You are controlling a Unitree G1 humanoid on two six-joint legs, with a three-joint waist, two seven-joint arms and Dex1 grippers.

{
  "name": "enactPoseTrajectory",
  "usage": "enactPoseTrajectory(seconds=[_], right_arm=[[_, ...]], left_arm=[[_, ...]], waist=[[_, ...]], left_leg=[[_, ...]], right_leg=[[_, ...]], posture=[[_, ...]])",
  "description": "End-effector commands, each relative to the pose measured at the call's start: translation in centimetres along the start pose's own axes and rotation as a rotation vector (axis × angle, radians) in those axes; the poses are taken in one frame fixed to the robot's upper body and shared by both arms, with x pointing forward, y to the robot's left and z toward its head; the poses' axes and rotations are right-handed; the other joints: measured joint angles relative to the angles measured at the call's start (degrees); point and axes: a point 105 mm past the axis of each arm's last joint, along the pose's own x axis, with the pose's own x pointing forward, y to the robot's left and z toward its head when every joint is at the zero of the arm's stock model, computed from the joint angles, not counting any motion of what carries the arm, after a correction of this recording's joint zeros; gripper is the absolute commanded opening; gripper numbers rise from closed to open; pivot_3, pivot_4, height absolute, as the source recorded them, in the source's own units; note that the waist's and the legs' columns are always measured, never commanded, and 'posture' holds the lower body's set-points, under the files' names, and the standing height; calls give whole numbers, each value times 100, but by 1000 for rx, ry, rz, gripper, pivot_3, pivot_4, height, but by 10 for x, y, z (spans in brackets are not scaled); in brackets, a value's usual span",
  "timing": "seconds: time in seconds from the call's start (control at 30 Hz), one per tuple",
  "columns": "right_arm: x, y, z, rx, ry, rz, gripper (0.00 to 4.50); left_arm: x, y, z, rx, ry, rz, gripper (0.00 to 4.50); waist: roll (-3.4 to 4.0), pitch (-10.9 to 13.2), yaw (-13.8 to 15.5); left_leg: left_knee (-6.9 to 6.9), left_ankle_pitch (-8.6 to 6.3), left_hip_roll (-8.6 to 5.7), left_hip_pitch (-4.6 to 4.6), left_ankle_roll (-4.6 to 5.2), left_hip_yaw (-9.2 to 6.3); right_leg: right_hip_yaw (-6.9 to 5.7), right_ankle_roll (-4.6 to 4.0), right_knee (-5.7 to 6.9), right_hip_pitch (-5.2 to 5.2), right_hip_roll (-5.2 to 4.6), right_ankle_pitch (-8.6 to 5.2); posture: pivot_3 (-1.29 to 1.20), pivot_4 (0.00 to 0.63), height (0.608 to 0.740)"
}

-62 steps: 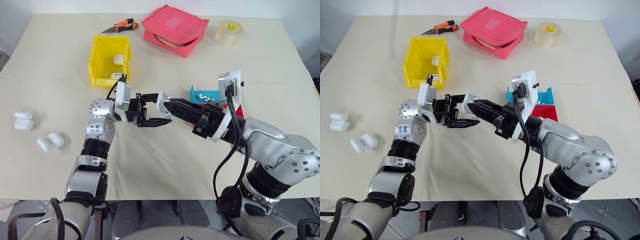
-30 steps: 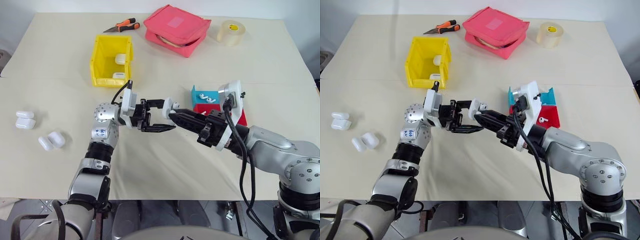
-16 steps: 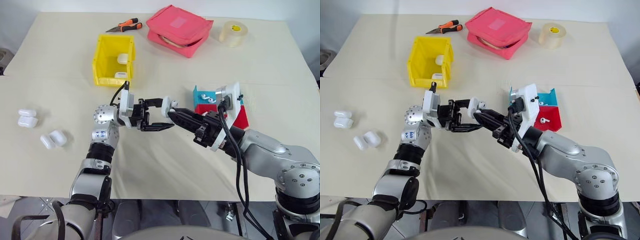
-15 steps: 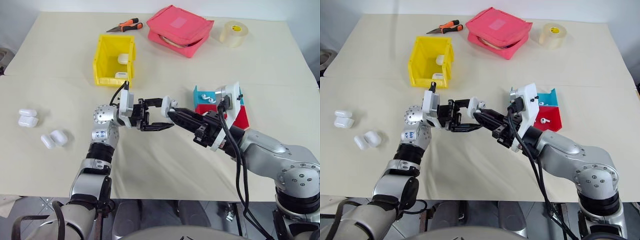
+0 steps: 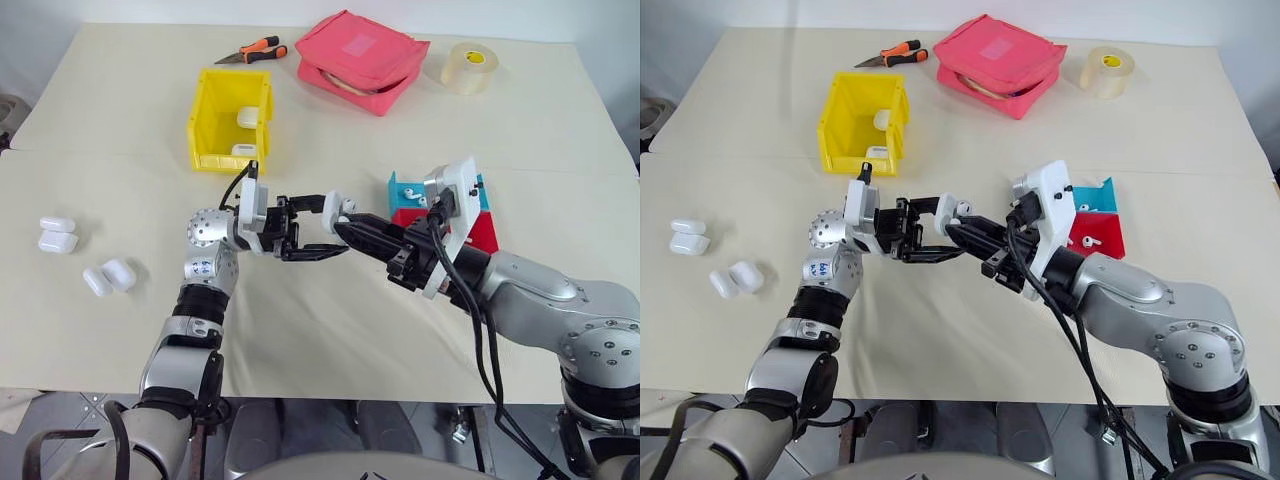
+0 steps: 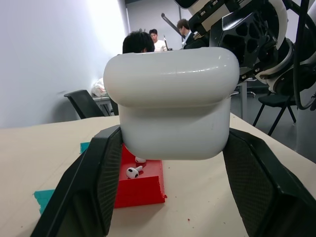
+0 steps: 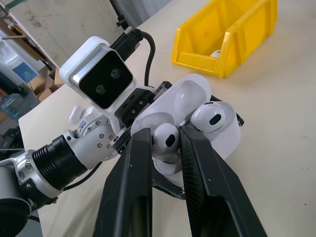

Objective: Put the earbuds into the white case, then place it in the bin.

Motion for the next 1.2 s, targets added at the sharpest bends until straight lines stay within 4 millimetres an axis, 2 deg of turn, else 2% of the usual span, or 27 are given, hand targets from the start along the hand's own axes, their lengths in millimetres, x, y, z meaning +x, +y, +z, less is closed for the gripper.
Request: enactPoseTrajectory(seconds=[0.03, 0.13, 0.43, 0.8, 0.9, 1.0, 1.2], right_arm=[[-3, -18, -7, -30, 57, -90, 1418], [-2, -18, -1, -55, 34, -96, 2359], [-5, -11, 3, -92, 26, -56, 2359], [-30, -11, 2, -176, 98, -46, 2359], [-46, -27, 5, -241, 113, -145, 2359], [-64, -42, 0, -282, 180, -227, 2359], [-79, -53, 2, -377, 233, -292, 2359]], left_arm=[[2, 11, 28, 98, -82, 2, 2737], [2, 10, 27, 94, -79, 1, 2737], [-1, 10, 23, 78, -56, 6, 2737], [-9, 11, 17, 52, 6, 20, 2737], [-10, 11, 14, 39, 38, 15, 2737], [-10, 13, 5, 16, 144, 9, 2737], [-7, 17, 1, 32, 260, -31, 2737]], waist=[[0, 0, -8], [0, 0, -1], [0, 0, 1], [0, 0, 19], [0, 0, 52], [0, 0, 114], [0, 0, 152]], left_leg=[[0, 0, 0, 0, 1, 0], [1, 0, 2, 0, 1, -2], [2, 0, 0, -3, 4, -1], [3, -2, -1, -3, 7, -1], [3, -2, -1, -4, 8, -1], [4, -4, -4, -5, 10, 1], [8, -7, -7, -4, 17, 6]], right_leg=[[0, 0, 0, 0, 0, 0], [-3, 0, 2, 0, 1, 0], [-2, 1, -1, 0, -1, 1], [-1, 1, -1, 0, -1, 1], [-2, 1, -2, 0, 0, 1], [0, 2, -5, 0, 3, 1], [8, 6, -5, 1, 9, 4]], posture=[[0, 150, 740], [0, 150, 740], [0, 150, 740], [0, 150, 740], [0, 150, 740], [0, 150, 740], [0, 150, 740]])
